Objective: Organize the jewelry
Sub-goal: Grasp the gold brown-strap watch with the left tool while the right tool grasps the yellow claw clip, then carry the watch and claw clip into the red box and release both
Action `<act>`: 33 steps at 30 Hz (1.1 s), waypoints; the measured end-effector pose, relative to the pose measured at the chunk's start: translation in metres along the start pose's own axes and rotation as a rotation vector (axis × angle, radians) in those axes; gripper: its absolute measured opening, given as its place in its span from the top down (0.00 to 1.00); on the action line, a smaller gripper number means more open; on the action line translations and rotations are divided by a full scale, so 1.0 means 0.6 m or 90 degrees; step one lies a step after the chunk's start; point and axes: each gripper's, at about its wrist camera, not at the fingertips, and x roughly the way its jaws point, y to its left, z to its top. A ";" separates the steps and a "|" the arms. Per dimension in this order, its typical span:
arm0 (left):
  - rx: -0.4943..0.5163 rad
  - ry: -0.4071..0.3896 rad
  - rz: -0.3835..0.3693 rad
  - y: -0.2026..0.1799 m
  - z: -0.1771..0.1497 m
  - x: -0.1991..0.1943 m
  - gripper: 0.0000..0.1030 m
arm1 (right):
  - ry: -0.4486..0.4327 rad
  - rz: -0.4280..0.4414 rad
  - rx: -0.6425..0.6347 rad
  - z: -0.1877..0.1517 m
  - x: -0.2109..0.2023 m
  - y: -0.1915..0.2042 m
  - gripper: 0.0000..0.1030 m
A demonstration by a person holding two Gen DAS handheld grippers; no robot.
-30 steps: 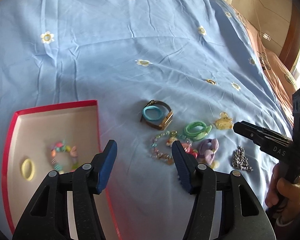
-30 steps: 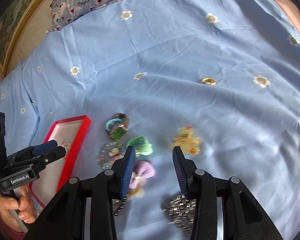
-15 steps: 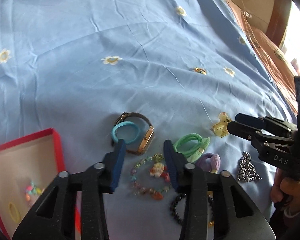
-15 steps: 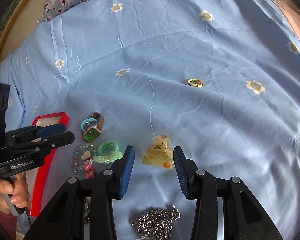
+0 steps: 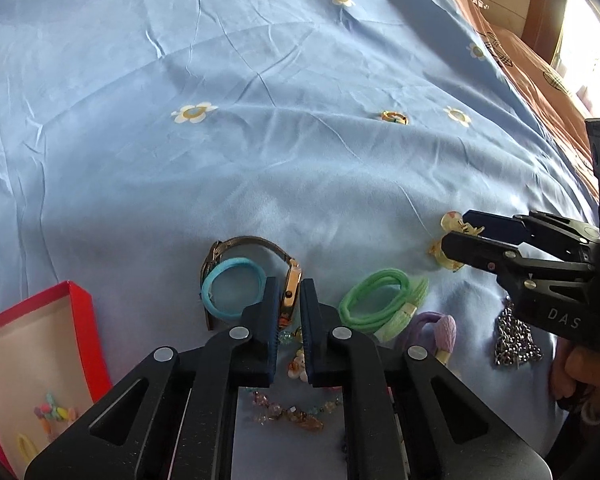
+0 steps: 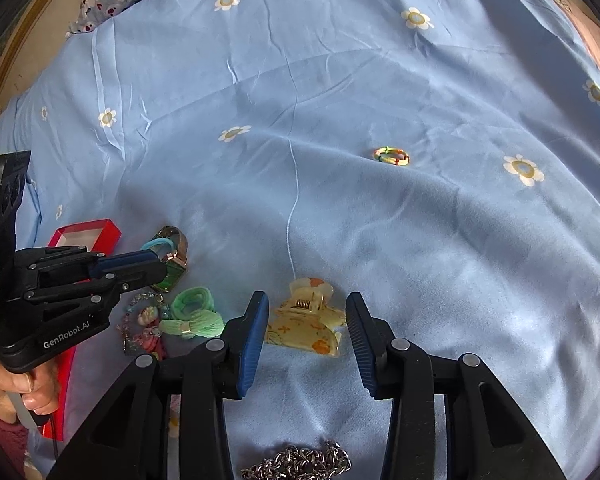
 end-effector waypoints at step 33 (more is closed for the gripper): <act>-0.143 -0.090 -0.048 0.058 -0.111 -0.185 0.94 | -0.044 0.097 -0.023 -0.015 -0.086 0.095 0.77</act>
